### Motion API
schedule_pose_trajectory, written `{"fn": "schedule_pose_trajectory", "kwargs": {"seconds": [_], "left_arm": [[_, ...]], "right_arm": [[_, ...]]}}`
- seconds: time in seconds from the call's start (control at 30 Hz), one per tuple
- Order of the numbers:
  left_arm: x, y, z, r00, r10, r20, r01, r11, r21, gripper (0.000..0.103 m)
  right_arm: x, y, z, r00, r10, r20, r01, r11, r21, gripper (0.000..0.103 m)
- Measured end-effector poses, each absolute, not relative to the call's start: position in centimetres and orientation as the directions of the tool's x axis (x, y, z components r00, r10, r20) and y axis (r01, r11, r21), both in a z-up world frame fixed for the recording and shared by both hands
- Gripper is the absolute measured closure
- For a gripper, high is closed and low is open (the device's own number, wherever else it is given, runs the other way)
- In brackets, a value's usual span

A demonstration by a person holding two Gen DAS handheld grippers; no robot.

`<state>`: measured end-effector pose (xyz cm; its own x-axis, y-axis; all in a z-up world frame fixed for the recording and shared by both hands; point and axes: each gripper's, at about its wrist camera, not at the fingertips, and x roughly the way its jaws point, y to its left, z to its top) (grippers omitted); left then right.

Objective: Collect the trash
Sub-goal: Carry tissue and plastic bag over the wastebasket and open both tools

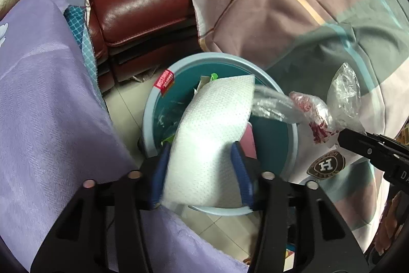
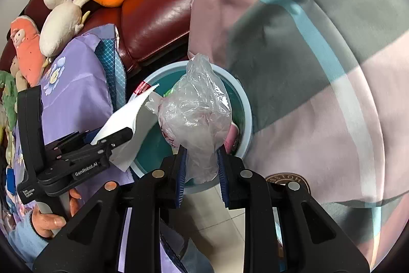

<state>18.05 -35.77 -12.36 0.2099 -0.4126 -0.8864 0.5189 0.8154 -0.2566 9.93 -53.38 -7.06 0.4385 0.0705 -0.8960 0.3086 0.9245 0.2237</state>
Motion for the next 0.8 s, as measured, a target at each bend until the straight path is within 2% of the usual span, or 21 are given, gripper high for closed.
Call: {"fn": "schedule_pose_trajectory", "kwargs": {"seconds": [0.1, 0.4, 0.47, 0.53, 0.6, 0.67, 0.73, 0.8], "left_arm": [[18.2, -35.7, -12.2, 0.215, -0.424, -0.880, 0.521, 0.812, -0.264, 0.042], [17.9, -36.2, -12.3, 0.179, -0.436, -0.882, 0.542, 0.792, -0.281, 0.040], [17.8, -35.8, -11.8, 0.191, -0.433, -0.881, 0.539, 0.797, -0.275, 0.035], [17.7, -35.4, -11.3, 0.202, -0.431, -0.879, 0.529, 0.804, -0.273, 0.020], [17.4, -34.6, -10.6, 0.223, -0.427, -0.876, 0.515, 0.815, -0.266, 0.014], [17.3, -33.7, -10.1, 0.229, -0.424, -0.876, 0.501, 0.823, -0.268, 0.013], [17.2, -32.8, -9.7, 0.229, -0.424, -0.876, 0.485, 0.830, -0.275, 0.012], [17.0, -32.1, -9.2, 0.236, -0.420, -0.876, 0.473, 0.838, -0.274, 0.012]], "right_arm": [[10.3, -53.3, -6.8, 0.443, 0.062, -0.895, 0.309, 0.926, 0.217, 0.082], [10.4, -54.1, -5.8, 0.454, 0.026, -0.891, 0.329, 0.924, 0.195, 0.081], [10.6, -53.9, -6.0, 0.444, 0.037, -0.895, 0.321, 0.926, 0.198, 0.081], [10.8, -53.4, -6.4, 0.435, 0.048, -0.899, 0.312, 0.929, 0.201, 0.080], [11.1, -52.8, -6.9, 0.425, 0.066, -0.903, 0.298, 0.931, 0.209, 0.079], [11.5, -52.1, -7.3, 0.413, 0.089, -0.906, 0.282, 0.934, 0.220, 0.076], [12.0, -51.2, -7.4, 0.410, 0.110, -0.906, 0.261, 0.937, 0.232, 0.064], [12.1, -50.6, -7.3, 0.411, 0.112, -0.905, 0.249, 0.941, 0.229, 0.056]]}}
